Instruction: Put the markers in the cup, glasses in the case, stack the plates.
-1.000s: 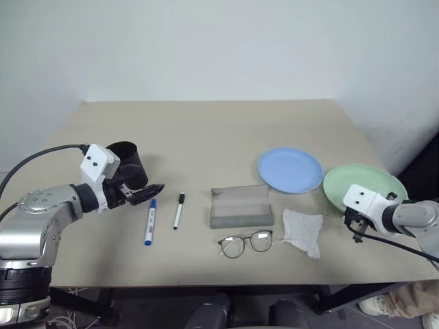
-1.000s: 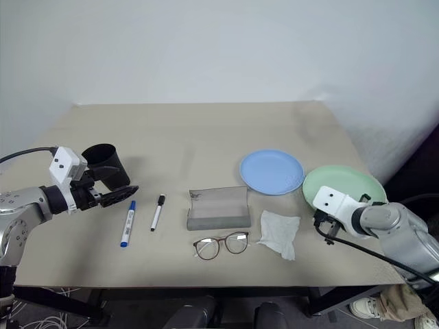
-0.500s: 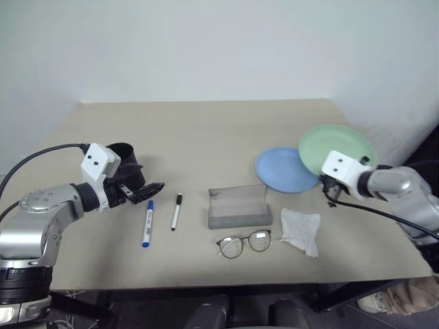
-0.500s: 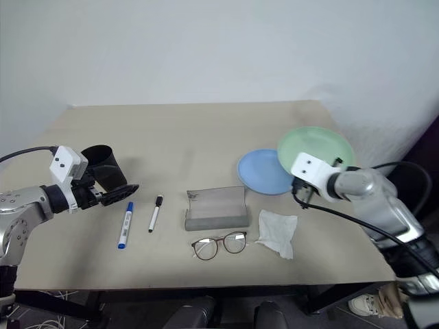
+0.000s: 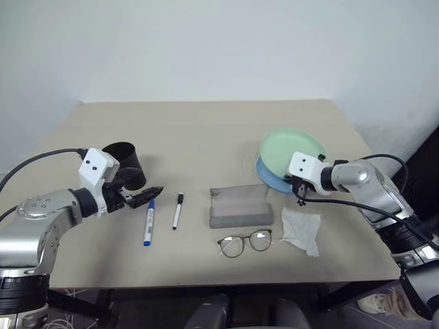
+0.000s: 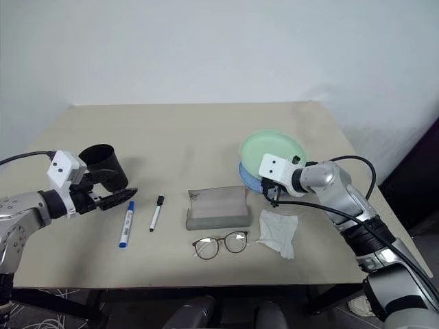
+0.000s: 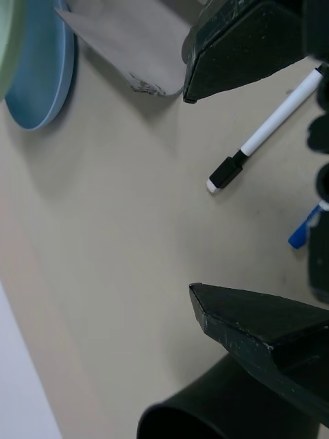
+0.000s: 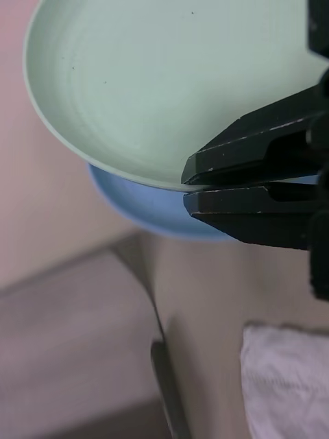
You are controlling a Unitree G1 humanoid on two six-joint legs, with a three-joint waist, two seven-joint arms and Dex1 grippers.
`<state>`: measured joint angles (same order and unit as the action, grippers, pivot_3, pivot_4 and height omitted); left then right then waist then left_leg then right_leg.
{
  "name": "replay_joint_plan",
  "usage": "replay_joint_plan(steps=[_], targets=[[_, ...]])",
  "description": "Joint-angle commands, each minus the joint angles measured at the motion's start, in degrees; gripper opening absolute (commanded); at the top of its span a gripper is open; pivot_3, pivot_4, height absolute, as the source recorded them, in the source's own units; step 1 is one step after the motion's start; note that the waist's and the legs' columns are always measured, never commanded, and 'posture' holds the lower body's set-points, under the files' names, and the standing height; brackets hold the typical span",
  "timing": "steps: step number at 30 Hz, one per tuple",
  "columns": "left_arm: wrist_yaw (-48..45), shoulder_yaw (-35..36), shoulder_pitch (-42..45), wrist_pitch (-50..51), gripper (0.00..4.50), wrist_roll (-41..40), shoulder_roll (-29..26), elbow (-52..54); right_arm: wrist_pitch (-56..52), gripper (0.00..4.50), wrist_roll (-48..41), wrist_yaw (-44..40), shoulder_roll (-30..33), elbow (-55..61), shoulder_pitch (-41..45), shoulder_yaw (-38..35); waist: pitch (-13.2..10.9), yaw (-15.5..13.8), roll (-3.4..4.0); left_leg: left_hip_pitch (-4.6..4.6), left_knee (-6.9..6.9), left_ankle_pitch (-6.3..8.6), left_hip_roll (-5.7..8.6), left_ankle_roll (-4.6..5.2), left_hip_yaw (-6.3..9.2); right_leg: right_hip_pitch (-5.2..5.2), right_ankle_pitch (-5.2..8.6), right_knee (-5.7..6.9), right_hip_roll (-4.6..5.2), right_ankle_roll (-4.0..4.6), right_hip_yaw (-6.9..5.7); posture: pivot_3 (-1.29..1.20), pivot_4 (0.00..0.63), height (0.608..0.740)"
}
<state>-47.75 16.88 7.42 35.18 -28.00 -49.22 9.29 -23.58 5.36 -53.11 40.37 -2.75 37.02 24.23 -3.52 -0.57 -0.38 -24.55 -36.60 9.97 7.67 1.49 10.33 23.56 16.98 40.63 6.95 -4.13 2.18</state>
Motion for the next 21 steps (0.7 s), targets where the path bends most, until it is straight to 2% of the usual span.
replay_joint_plan(steps=[1,5,6,9,13,18,21], targets=[[0.6,2.4,0.3,0.0,4.50,-0.9,-0.3,2.3,2.7,0.04,2.3,-0.8,0.0,-0.5,0.9,0.1,0.0,-0.1,0.00,0.00,-0.01,0.00,0.00,0.00,0.00,-0.01,0.00,0.00,0.00,0.00,-0.01,0.00,0.000,0.683],[0.8,2.7,0.3,0.2,4.50,-1.0,-0.4,2.4,3.2,0.04,3.2,-1.1,-1.4,-2.9,1.7,0.5,0.0,-0.1,0.00,0.01,-0.02,0.00,0.00,0.00,-0.01,-0.01,-0.01,0.00,-0.01,-0.02,0.00,0.00,0.000,0.683],[0.8,2.8,0.3,0.2,4.50,-1.1,-0.4,2.4,3.4,0.48,3.4,-1.1,-1.6,-3.4,1.8,0.5,0.0,-0.1,0.00,0.02,-0.02,0.00,-0.01,0.00,-0.01,-0.02,-0.01,0.00,-0.01,-0.01,0.00,0.00,0.000,0.683],[0.8,3.0,0.2,0.2,4.50,-1.0,-0.5,2.3,3.9,1.31,4.6,-0.6,-2.1,-5.5,2.3,0.5,0.0,-0.1,0.00,0.02,-0.02,0.00,-0.01,0.00,-0.02,-0.02,-0.02,0.00,-0.01,0.01,0.00,0.00,0.000,0.683],[0.9,3.1,0.1,0.1,4.50,-1.1,-0.5,2.4,4.6,2.70,6.2,0.8,-2.3,-8.0,2.6,-0.2,0.0,-0.1,0.00,0.03,-0.01,0.00,-0.01,0.00,-0.03,-0.01,-0.03,0.01,-0.03,0.02,0.00,0.00,0.000,0.683],[1.1,2.4,0.7,0.0,4.50,-0.9,-0.2,2.2,3.9,4.48,5.3,-0.3,-0.7,-5.8,2.0,-3.1,0.0,-0.1,0.01,0.03,-0.01,0.00,-0.01,0.00,-0.04,-0.01,-0.04,0.01,-0.03,0.02,0.01,0.00,0.000,0.683],[1.0,2.1,1.1,0.0,4.50,-0.9,-0.2,2.0,0.0,4.48,1.3,-3.7,1.5,-0.4,0.3,-7.1,0.0,-0.2,0.01,0.01,-0.02,0.00,0.00,0.00,-0.04,-0.01,-0.04,0.01,-0.01,0.02,0.01,0.00,0.000,0.683]])
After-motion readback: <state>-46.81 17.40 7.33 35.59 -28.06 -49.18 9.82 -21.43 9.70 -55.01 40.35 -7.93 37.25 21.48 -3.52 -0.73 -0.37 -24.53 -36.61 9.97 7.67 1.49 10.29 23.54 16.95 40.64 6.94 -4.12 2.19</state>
